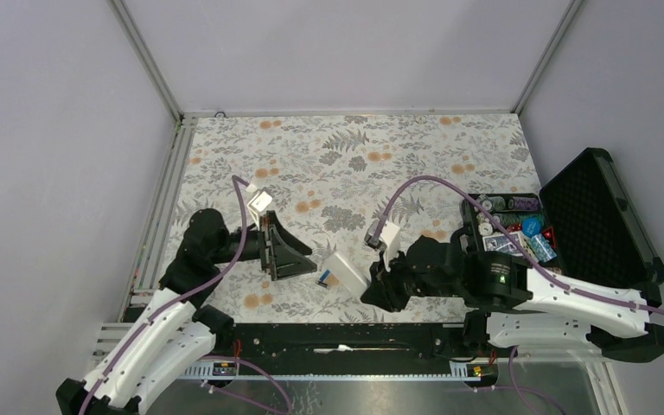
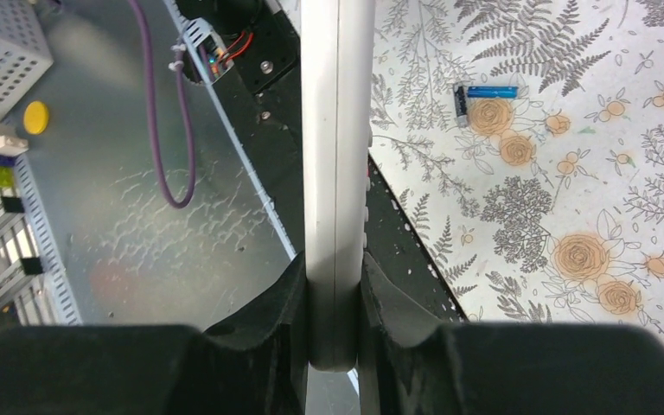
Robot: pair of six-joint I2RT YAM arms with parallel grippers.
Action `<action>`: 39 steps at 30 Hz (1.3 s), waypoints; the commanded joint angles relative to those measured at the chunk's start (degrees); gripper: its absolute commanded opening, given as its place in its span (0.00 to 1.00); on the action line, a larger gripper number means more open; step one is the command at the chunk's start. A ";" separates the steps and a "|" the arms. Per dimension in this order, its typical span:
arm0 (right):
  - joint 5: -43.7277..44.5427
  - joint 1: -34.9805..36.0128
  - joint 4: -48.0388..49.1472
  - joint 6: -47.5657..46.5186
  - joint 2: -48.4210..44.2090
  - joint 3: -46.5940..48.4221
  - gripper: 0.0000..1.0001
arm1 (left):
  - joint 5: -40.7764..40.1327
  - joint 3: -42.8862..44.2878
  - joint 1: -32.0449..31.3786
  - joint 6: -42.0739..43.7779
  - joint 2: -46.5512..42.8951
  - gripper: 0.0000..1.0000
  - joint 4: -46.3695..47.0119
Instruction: Load the batteries into the remote control
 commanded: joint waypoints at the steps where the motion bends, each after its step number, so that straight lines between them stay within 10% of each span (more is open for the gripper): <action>1: -6.45 -0.50 -0.98 -2.98 -1.55 -0.73 0.00 | 3.22 -0.15 0.24 2.71 -3.52 0.99 -0.95; 19: -38.79 -9.52 8.64 -8.21 6.85 3.02 0.00 | 11.27 -2.29 0.15 -0.52 -8.54 0.99 4.82; 27: -39.91 -10.42 8.79 -8.43 12.48 7.76 0.00 | 13.26 -3.52 0.16 -3.06 -8.15 0.97 8.27; 39: -44.21 -15.18 8.91 -9.18 17.41 9.54 0.00 | 14.64 -4.52 0.11 -5.20 -7.46 0.55 11.45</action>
